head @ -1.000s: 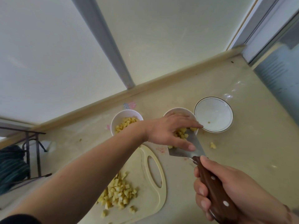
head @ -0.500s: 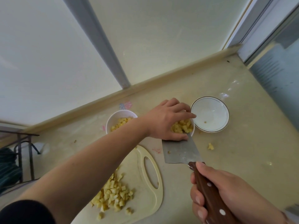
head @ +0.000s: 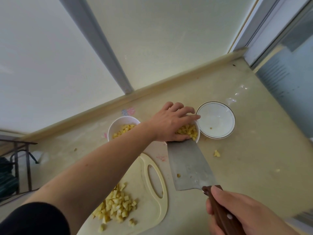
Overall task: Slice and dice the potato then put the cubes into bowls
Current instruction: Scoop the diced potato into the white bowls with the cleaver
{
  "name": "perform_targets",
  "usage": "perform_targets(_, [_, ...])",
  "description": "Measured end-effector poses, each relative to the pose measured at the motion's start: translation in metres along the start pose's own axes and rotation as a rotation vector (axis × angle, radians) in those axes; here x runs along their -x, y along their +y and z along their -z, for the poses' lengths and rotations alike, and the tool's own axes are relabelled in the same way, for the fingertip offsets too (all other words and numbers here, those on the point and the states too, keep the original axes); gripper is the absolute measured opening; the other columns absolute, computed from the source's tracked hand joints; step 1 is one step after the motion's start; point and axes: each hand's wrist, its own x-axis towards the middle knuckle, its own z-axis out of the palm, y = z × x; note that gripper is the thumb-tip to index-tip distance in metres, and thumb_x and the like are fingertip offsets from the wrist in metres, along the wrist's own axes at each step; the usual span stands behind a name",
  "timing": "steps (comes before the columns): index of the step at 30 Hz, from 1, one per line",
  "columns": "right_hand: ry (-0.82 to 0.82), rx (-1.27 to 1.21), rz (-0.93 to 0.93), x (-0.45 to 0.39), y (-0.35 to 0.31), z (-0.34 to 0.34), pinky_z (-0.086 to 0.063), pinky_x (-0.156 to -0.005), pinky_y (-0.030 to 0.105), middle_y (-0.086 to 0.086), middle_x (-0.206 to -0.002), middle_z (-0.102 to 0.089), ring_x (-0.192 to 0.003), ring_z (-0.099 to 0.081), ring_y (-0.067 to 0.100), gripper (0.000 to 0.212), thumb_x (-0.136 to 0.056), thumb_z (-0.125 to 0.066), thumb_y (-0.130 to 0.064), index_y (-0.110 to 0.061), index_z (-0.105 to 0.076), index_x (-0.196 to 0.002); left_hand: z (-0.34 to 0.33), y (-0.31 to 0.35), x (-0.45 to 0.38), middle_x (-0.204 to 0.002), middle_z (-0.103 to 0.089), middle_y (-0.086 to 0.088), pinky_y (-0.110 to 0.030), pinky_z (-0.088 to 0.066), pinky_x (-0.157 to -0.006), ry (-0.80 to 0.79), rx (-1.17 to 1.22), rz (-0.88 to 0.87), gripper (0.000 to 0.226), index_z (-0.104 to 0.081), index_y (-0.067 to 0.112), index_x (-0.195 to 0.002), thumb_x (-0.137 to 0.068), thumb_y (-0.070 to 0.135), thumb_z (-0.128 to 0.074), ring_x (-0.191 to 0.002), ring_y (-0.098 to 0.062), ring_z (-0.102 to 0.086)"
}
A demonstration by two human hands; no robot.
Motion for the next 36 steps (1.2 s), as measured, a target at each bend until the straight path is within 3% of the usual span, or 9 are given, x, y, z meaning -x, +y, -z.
perform_targets(6, [0.144,0.117,0.069,0.015,0.014,0.012,-0.034,-0.04,0.014,0.006,-0.049,-0.055,-0.037,-0.046,0.012,0.045,-0.097,-0.055,-0.034,-0.003,-0.066,-0.065,0.004,0.004,0.003,-0.149,-0.045,0.004,-0.044,-0.031,-0.11,-0.022,0.089,0.124,0.066,-0.044,0.03,-0.151,-0.094,0.057,-0.061,-0.131,-0.025,-0.039])
perform_targets(12, [0.085,0.109,0.069,0.022,0.016,0.012,-0.034,-0.037,0.018,0.017,-0.049,-0.054,-0.036,-0.044,0.017,0.041,-0.085,-0.062,-0.034,0.001,-0.063,-0.064,0.014,0.016,0.017,-0.144,-0.053,0.002,-0.045,-0.032,-0.108,0.072,0.266,0.241,0.052,-0.055,0.025,-0.143,-0.099,0.049,-0.041,-0.13,-0.026,-0.042])
perform_targets(14, [0.067,0.132,0.044,0.023,0.016,0.013,-0.034,-0.038,0.021,0.021,-0.05,-0.053,-0.039,-0.044,0.021,0.046,-0.08,-0.071,-0.043,-0.001,-0.062,-0.065,0.017,0.019,0.028,-0.141,-0.056,0.001,-0.049,-0.037,-0.106,0.163,0.273,0.259,0.048,-0.059,0.024,-0.139,-0.099,0.045,-0.043,-0.128,-0.029,-0.046])
perform_targets(16, [0.055,0.185,0.039,0.025,0.014,0.01,-0.035,-0.038,0.024,0.023,-0.049,-0.052,-0.039,-0.045,0.022,0.041,-0.078,-0.075,-0.037,0.0,-0.058,-0.072,0.018,0.024,0.043,-0.139,-0.057,0.001,-0.05,-0.038,-0.107,0.24,0.295,0.313,0.048,-0.061,0.024,-0.137,-0.098,0.047,-0.046,-0.126,-0.029,-0.047])
perform_targets(19, [0.048,0.173,0.059,0.023,0.01,0.013,-0.036,-0.038,0.025,0.023,-0.05,-0.05,-0.038,-0.048,0.024,0.039,-0.076,-0.056,-0.036,0.003,-0.05,-0.081,0.022,0.035,0.046,-0.147,-0.048,0.005,-0.045,-0.025,-0.112,0.161,0.349,0.469,0.055,-0.055,0.029,-0.144,-0.096,0.056,-0.049,-0.135,-0.026,-0.035])
perform_targets(23, [0.029,0.112,0.08,0.024,0.012,0.01,-0.039,-0.036,0.024,0.022,-0.05,-0.046,-0.035,-0.049,0.024,0.034,-0.079,-0.053,-0.032,0.001,-0.048,-0.084,0.027,0.053,0.027,-0.159,-0.03,0.008,-0.044,-0.014,-0.117,0.01,0.304,0.638,0.072,-0.035,0.035,-0.155,-0.093,0.066,-0.056,-0.146,-0.025,-0.019])
perform_targets(27, [0.043,0.109,0.085,0.025,0.017,0.01,-0.039,-0.035,0.023,0.02,-0.05,-0.045,-0.035,-0.048,0.024,0.029,-0.093,-0.05,-0.028,0.0,-0.047,-0.085,0.025,0.062,0.014,-0.161,-0.028,0.007,-0.047,-0.013,-0.119,-0.052,0.25,0.674,0.08,-0.031,0.035,-0.157,-0.09,0.072,-0.055,-0.148,-0.025,-0.018])
perform_targets(36, [0.011,0.151,0.115,0.026,0.02,0.021,-0.039,-0.034,0.023,0.02,-0.05,-0.048,-0.034,-0.049,0.024,0.028,-0.098,-0.046,-0.025,0.0,-0.047,-0.086,0.017,0.068,0.016,-0.158,-0.036,0.004,-0.047,-0.015,-0.118,0.082,0.28,0.763,0.06,-0.037,0.03,-0.154,-0.099,0.044,-0.055,-0.146,-0.027,-0.023])
